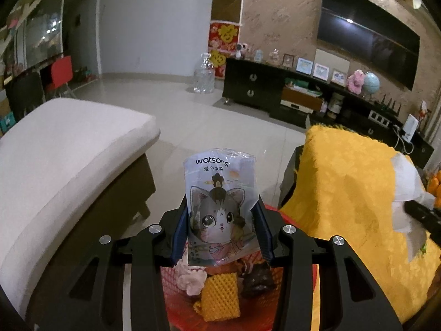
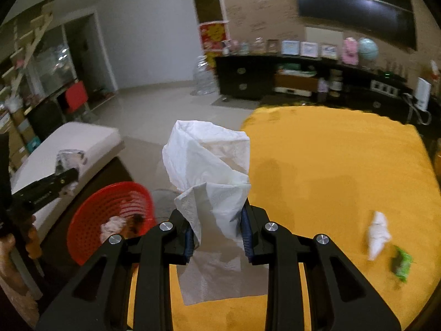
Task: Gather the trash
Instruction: 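Carry the Watsons bag and tissue over the red wastebasket and open both tools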
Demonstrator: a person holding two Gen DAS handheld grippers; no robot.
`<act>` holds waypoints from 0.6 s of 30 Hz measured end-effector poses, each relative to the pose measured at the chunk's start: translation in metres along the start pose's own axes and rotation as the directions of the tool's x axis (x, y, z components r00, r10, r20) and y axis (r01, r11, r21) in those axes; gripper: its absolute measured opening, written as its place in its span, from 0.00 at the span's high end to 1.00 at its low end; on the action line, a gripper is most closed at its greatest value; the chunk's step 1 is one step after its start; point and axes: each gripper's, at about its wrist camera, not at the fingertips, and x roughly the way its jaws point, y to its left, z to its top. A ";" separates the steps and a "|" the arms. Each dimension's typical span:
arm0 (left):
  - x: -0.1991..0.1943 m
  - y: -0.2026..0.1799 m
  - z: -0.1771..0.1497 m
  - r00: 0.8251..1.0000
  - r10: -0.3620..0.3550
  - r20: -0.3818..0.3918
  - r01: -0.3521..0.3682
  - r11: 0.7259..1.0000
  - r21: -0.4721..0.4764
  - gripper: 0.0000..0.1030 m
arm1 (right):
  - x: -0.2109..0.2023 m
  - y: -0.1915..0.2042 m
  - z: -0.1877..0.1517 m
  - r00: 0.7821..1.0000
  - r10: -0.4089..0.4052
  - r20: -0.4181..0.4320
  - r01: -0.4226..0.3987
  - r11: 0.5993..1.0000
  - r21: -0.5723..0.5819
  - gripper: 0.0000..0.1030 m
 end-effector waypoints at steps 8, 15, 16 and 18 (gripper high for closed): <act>0.008 0.011 -0.001 0.998 0.002 -0.057 -0.004 1.000 -0.026 0.60 | 0.041 0.053 0.007 0.990 0.110 -0.087 -0.115 0.992 -0.049 0.74; 0.016 0.020 -0.002 0.995 0.002 -0.096 -0.006 0.999 -0.046 0.60 | 0.074 0.087 0.004 0.972 0.172 -0.161 -0.183 0.981 -0.057 0.73; 0.016 0.021 -0.003 0.995 -0.001 -0.099 -0.004 0.999 -0.049 0.60 | 0.079 0.089 0.004 0.967 0.185 -0.172 -0.196 0.980 -0.046 0.73; 0.017 0.023 -0.003 0.994 -0.010 -0.109 0.005 0.999 -0.054 0.60 | 0.085 0.093 0.004 0.961 0.204 -0.186 -0.214 0.976 -0.031 0.73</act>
